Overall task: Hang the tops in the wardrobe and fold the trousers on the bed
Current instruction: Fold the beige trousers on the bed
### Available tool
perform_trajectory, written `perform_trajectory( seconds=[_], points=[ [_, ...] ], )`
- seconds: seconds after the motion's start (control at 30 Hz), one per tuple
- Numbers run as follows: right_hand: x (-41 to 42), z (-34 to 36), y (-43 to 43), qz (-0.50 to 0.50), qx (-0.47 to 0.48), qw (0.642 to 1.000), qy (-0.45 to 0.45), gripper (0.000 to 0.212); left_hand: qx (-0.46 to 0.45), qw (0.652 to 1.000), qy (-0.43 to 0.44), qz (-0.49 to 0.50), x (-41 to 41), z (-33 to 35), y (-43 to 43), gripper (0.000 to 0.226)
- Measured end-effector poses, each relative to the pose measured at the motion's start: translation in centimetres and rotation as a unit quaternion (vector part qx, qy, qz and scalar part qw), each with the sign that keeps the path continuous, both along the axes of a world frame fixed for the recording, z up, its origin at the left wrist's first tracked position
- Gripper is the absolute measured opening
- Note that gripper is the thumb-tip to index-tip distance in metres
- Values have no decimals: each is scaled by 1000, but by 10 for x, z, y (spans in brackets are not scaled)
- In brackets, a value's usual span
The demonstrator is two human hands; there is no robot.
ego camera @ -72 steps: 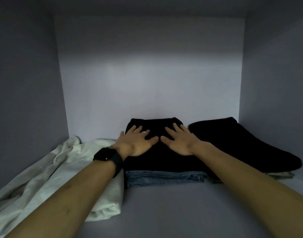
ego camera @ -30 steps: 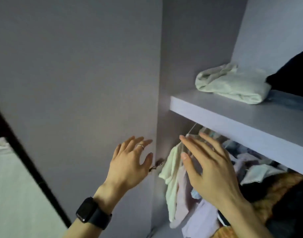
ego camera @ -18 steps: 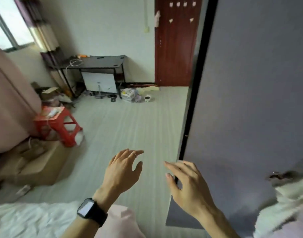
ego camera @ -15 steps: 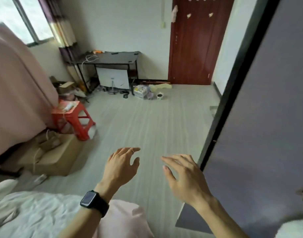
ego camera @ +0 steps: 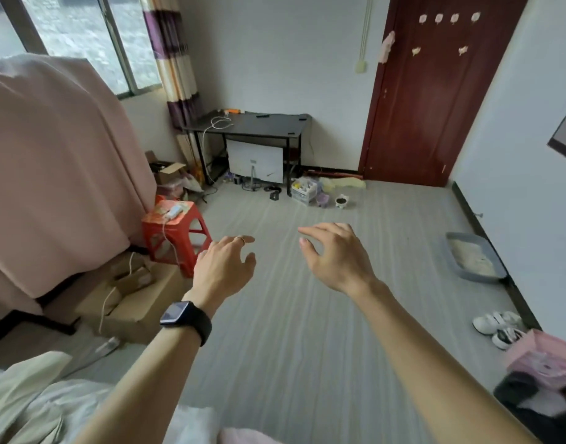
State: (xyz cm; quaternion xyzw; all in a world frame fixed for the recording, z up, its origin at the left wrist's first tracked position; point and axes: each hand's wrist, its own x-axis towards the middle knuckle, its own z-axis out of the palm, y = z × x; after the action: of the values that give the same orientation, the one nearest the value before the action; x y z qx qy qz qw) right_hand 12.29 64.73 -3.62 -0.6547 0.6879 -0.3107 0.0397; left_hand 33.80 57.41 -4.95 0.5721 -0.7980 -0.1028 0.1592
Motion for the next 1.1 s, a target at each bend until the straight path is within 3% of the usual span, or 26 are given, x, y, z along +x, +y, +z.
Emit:
perform_trajectory(
  seconds=[0.33, 0.5, 0.73, 0.97, 1.1],
  points=[
    [0, 20, -182, 67, -13, 997, 19, 34, -55, 993, 3, 100, 20, 40, -134, 40],
    [7, -1, -299, 146, -42, 988, 33, 34, -75, 982, -33, 169, 31, 15, -238, 42],
    [34, -24, -478, 277, 9, 959, 56, 35, -25, 951, 10, 309, 63, -30, -351, 41],
    [120, -41, -545, 383, 32, 922, 52, 43, 7, 906, 21, 422, 121, -57, -329, 43],
    [217, -48, -527, 505, 51, 860, 62, 38, 32, 852, 27, 522, 175, -71, -266, 42]
  ],
)
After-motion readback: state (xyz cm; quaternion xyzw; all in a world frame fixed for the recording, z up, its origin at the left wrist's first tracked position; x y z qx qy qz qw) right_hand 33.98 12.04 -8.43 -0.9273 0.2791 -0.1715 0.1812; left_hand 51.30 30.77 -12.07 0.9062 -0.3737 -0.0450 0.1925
